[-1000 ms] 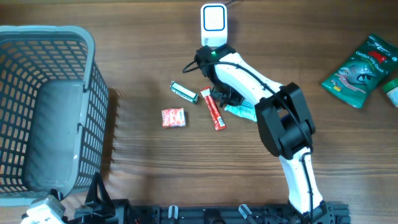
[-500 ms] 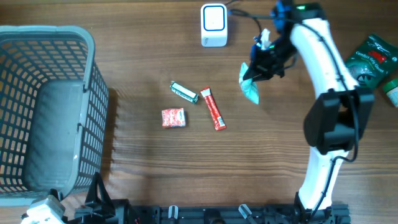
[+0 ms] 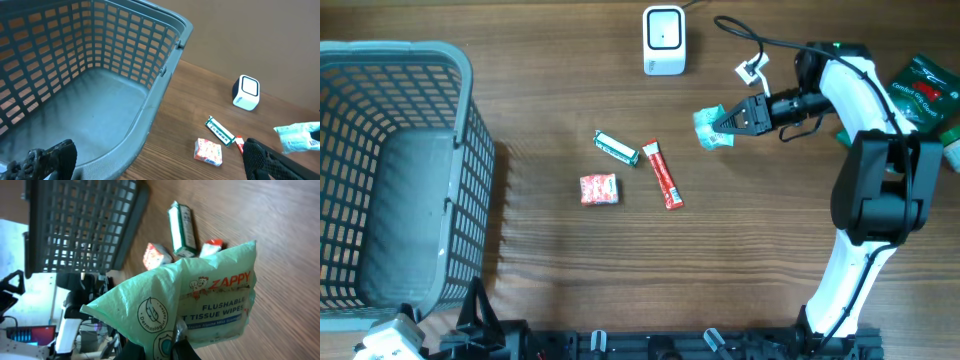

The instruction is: Scan the item barcode

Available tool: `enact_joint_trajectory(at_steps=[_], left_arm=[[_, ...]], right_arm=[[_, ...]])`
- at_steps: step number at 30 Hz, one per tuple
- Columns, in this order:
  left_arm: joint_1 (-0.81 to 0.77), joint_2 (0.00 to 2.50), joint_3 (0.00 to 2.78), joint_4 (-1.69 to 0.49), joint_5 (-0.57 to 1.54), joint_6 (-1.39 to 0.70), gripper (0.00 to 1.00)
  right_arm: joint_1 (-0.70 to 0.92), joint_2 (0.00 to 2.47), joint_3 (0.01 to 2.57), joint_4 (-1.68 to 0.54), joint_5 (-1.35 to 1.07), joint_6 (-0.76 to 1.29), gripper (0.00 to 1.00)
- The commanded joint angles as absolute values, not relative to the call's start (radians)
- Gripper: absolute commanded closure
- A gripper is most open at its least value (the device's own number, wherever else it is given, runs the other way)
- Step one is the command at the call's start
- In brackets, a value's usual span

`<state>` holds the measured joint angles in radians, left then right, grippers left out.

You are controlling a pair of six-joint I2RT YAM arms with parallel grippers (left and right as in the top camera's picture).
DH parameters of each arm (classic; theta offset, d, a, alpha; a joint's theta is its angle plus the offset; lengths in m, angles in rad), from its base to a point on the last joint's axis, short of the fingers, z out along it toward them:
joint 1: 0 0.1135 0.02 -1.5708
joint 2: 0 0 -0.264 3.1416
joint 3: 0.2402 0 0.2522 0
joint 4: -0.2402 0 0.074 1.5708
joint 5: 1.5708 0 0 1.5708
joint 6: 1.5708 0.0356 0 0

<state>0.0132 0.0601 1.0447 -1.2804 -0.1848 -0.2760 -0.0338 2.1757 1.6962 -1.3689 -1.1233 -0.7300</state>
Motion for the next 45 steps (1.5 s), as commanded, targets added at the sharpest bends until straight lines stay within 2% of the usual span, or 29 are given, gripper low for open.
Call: enact_joint_trajectory(at_steps=[1,6,9,12,14,15,17,22,29,32,35,39,42,44,45], left_arm=[[0.008,0.052,1.045,-1.28,-0.18,-0.277,0.0],[0.008,0.052,1.045,-1.28,-0.18,-0.277,0.0],[0.008,0.052,1.045,-1.28,-0.18,-0.277,0.0],[0.008,0.052,1.045,-1.28,-0.18,-0.277,0.0],[0.008,0.052,1.045,-1.28,-0.18,-0.277,0.0],[0.008,0.052,1.045,-1.28,-0.18,-0.277,0.0],[0.008,0.052,1.045,-1.28,-0.18,-0.277,0.0],[0.008,0.052,1.045,-1.28,-0.18,-0.277,0.0],[0.008,0.052,1.045,-1.28,-0.18,-0.277,0.0],[0.008,0.052,1.045,-1.28,-0.18,-0.277,0.0],[0.008,0.052,1.045,-1.28,-0.18,-0.277,0.0],[0.008,0.052,1.045,-1.28,-0.18,-0.277,0.0],[0.008,0.052,1.045,-1.28,-0.18,-0.277,0.0],[0.008,0.052,1.045,-1.28,-0.18,-0.277,0.0],[0.008,0.052,1.045,-1.28,-0.18,-0.277,0.0]], right_arm=[[-0.033,2.164,1.694,-1.362,-1.217,-0.783,0.96],[-0.032,2.164,1.694,-1.371,-1.188,-0.72,0.96],[-0.031,2.164,1.694,-1.35,-1.045,-0.585,0.96],[-0.03,2.163,1.694,-1.28,-0.858,-0.33,0.96],[-0.019,2.163,1.694,-1.21,-0.584,0.016,0.96],[-0.002,2.163,1.694,-1.2,-0.357,0.212,0.96],[0.051,2.163,1.694,-1.225,-0.101,0.349,0.96],[0.229,2.163,1.694,-1.216,-0.075,0.38,0.96],[0.41,2.163,1.694,-1.233,0.123,0.645,0.96],[0.429,2.163,1.694,-1.252,0.12,0.719,0.95],[0.428,2.164,1.694,-1.278,0.119,0.762,0.88],[0.428,2.164,1.694,-1.314,0.12,0.77,0.93],[0.429,2.164,1.694,-1.33,0.119,0.788,0.93],[0.429,2.163,1.694,-1.334,0.12,0.788,0.87],[0.429,2.163,1.694,-1.336,0.12,0.789,0.75]])
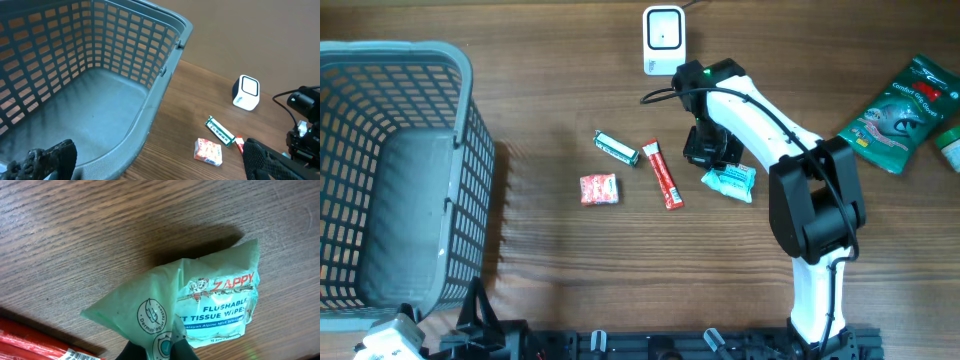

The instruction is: Scan the item barcode

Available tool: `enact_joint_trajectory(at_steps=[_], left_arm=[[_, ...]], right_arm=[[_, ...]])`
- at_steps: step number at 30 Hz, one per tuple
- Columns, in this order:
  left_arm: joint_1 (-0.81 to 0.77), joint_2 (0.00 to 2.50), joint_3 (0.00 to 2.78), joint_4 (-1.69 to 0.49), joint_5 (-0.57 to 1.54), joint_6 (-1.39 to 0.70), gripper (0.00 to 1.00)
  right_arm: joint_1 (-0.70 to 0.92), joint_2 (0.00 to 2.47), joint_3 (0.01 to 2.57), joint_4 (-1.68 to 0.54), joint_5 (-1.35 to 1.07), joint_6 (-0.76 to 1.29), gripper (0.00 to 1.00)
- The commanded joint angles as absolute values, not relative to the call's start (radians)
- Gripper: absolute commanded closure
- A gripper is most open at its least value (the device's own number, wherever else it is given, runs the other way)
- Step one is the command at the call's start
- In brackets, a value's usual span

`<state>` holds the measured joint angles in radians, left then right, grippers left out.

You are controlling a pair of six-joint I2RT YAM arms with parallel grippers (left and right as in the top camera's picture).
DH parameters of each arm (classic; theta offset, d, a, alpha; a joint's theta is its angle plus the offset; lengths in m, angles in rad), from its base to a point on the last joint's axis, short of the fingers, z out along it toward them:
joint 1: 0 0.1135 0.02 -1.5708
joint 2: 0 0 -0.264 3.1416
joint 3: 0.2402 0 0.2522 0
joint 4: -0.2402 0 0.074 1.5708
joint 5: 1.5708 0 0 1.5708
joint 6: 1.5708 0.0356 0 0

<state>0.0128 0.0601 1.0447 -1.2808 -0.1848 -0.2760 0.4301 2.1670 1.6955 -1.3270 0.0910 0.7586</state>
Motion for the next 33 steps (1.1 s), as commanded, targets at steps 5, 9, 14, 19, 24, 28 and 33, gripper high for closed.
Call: enact_joint_trajectory(at_steps=[5,9,14,19,24,28,33], left_arm=[[0.008,0.052,1.045,-1.28,-0.18,-0.277,0.0],[0.008,0.052,1.045,-1.28,-0.18,-0.277,0.0],[0.008,0.052,1.045,-1.28,-0.18,-0.277,0.0],[0.008,0.052,1.045,-1.28,-0.18,-0.277,0.0],[0.008,0.052,1.045,-1.28,-0.18,-0.277,0.0],[0.008,0.052,1.045,-1.28,-0.18,-0.277,0.0],[0.008,0.052,1.045,-1.28,-0.18,-0.277,0.0]], right_arm=[[0.429,2.164,1.694,-1.336,0.12,0.789,0.45],[0.429,2.163,1.71,-1.35,0.119,0.789,0.38],[0.429,2.163,1.79,-1.405,0.096,0.788,0.21],[0.429,2.161,1.874,-1.474,0.043,0.788,0.19],[0.429,2.161,1.923,-1.538,0.059,0.784,0.08],[0.429,2.161,1.924,-1.538,0.079,0.785,0.0],[0.428,2.161,1.924,-1.523,0.08,0.757,0.0]])
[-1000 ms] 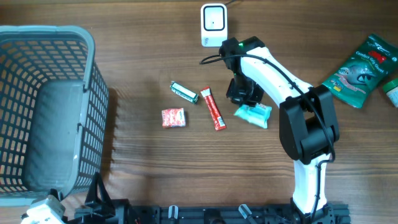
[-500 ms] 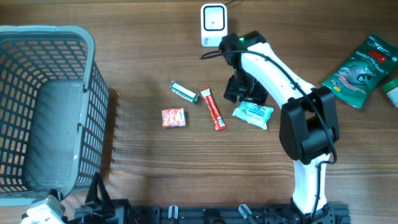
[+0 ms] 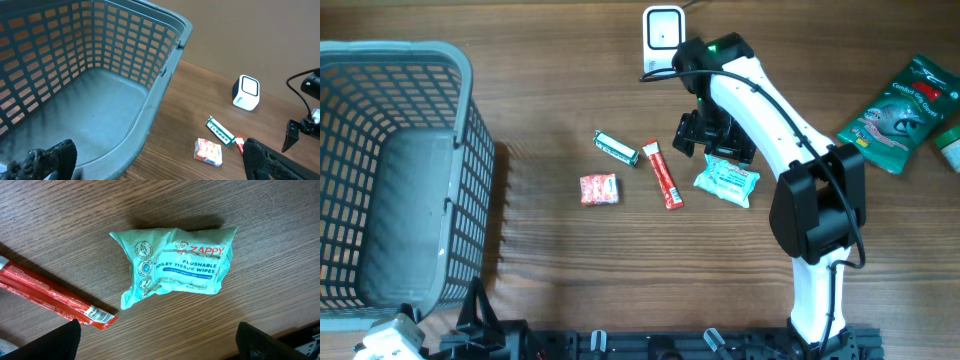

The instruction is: Scan the item barcode

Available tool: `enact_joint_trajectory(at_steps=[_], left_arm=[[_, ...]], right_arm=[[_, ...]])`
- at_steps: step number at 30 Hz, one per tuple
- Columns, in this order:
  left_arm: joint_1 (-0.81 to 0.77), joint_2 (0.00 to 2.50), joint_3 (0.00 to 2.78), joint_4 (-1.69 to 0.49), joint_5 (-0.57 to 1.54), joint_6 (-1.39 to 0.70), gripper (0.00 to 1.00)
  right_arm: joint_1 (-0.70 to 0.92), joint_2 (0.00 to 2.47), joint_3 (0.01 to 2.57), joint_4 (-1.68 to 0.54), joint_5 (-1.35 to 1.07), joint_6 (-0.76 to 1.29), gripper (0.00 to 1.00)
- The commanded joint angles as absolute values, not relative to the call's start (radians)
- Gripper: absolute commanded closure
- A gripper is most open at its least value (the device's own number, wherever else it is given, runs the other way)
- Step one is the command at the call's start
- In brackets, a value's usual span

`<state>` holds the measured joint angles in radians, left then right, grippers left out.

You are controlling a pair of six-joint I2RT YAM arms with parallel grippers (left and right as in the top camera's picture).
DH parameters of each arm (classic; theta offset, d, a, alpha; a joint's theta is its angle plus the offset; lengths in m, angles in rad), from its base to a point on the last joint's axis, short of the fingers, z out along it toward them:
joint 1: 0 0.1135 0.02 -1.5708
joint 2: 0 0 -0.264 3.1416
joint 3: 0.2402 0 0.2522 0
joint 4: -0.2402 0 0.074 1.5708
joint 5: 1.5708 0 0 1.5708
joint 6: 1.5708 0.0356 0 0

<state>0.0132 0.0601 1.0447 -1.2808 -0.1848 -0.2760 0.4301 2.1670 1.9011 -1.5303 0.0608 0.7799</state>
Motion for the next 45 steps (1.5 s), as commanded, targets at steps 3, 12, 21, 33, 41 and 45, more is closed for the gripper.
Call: enact_joint_trajectory(at_steps=[3,12,21,33,41,45], left_arm=[[0.008,0.052,1.045,-1.28,-0.18,-0.277,0.0],[0.008,0.052,1.045,-1.28,-0.18,-0.277,0.0],[0.008,0.052,1.045,-1.28,-0.18,-0.277,0.0],[0.008,0.052,1.045,-1.28,-0.18,-0.277,0.0],[0.008,0.052,1.045,-1.28,-0.18,-0.277,0.0],[0.008,0.052,1.045,-1.28,-0.18,-0.277,0.0]], right_arm=[[0.428,2.162,1.923,-1.527,0.078,0.758,0.0],[0.428,2.162,1.922,-1.525,0.08,0.837,0.0],[0.427,2.161,1.922,-1.505,0.12,0.902,0.0],[0.358,2.068,1.937,-1.573,0.187,0.901,0.0],[0.221,1.98,1.931,-1.588,0.142,0.781,0.0],[0.143,1.98,1.878,-1.608,0.105,0.827,0.0]])
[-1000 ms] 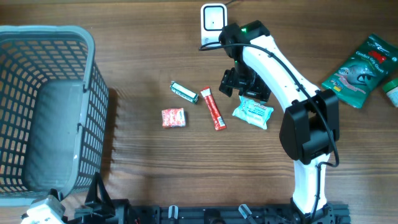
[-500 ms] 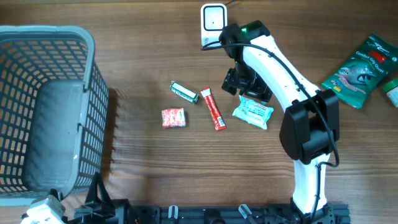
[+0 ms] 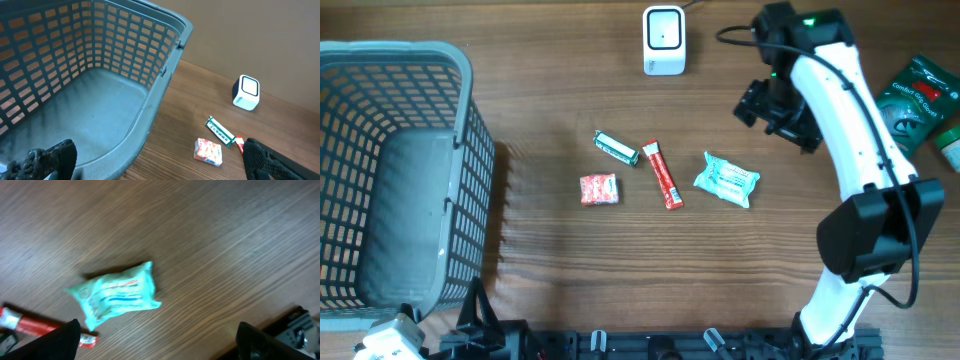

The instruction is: Scan the item barcode

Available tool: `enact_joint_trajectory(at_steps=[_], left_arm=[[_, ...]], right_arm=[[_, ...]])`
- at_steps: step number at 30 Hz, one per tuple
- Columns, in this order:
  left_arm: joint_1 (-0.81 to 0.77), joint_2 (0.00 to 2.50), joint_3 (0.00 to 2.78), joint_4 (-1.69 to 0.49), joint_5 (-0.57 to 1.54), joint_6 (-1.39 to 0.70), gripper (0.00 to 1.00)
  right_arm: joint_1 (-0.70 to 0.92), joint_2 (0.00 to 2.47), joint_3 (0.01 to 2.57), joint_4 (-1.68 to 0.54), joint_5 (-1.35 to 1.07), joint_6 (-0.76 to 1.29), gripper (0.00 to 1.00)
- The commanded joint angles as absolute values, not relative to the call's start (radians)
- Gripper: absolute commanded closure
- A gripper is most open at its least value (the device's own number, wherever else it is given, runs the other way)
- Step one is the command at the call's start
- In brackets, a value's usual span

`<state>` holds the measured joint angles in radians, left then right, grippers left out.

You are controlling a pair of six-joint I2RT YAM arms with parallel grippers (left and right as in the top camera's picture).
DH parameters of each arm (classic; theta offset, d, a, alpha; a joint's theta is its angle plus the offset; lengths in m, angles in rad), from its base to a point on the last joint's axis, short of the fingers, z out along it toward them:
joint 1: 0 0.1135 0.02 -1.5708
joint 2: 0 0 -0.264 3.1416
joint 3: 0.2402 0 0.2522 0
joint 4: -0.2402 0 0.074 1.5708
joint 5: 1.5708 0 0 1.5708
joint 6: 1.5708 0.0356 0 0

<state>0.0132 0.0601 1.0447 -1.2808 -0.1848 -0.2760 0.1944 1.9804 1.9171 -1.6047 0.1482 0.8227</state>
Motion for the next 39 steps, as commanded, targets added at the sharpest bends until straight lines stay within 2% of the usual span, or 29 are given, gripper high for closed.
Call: enact_joint_trajectory(at_steps=[1,5,6,12,14,20,26,27,29,30,31,33,34,39], left_arm=[[0.008,0.052,1.045,-1.28,-0.18,-0.277,0.0],[0.008,0.052,1.045,-1.28,-0.18,-0.277,0.0],[0.008,0.052,1.045,-1.28,-0.18,-0.277,0.0],[0.008,0.052,1.045,-1.28,-0.18,-0.277,0.0],[0.008,0.052,1.045,-1.28,-0.18,-0.277,0.0],[0.008,0.052,1.045,-1.28,-0.18,-0.277,0.0],[0.008,0.052,1.045,-1.28,-0.18,-0.277,0.0],[0.008,0.052,1.045,-1.28,-0.18,-0.277,0.0],[0.008,0.052,1.045,-1.28,-0.18,-0.277,0.0],[0.008,0.052,1.045,-1.28,-0.18,-0.277,0.0],[0.008,0.052,1.045,-1.28,-0.18,-0.277,0.0],[0.008,0.052,1.045,-1.28,-0.18,-0.277,0.0],[0.008,0.052,1.045,-1.28,-0.18,-0.277,0.0],[0.008,0.052,1.045,-1.28,-0.18,-0.277,0.0]], right_arm=[[0.125,1.98,1.857,-1.594,0.066,0.843,0.0],[0.088,1.98,1.736,-1.448,-0.149,0.759,0.0],[0.087,1.98,1.703,-1.407,-0.186,0.711,0.03],[0.086,1.964,1.515,-1.26,-0.204,0.587,0.04],[0.085,1.94,1.433,-1.184,-0.213,0.535,0.1],[0.054,1.88,1.232,-0.914,-0.432,0.334,0.11],[0.049,1.879,1.029,-0.643,-0.476,0.327,0.14],[0.048,1.879,0.991,-0.606,-0.471,0.346,0.22],[0.046,1.879,0.948,-0.567,-0.467,0.364,0.46],[0.046,1.879,0.933,-0.556,-0.46,0.382,0.66],[0.046,1.879,0.927,-0.549,-0.46,0.392,0.76],[0.046,1.879,0.925,-0.538,-0.448,0.392,0.92],[0.046,1.878,0.926,-0.535,-0.446,0.385,0.96],[0.044,1.858,0.984,-0.646,-0.472,0.435,0.96]])
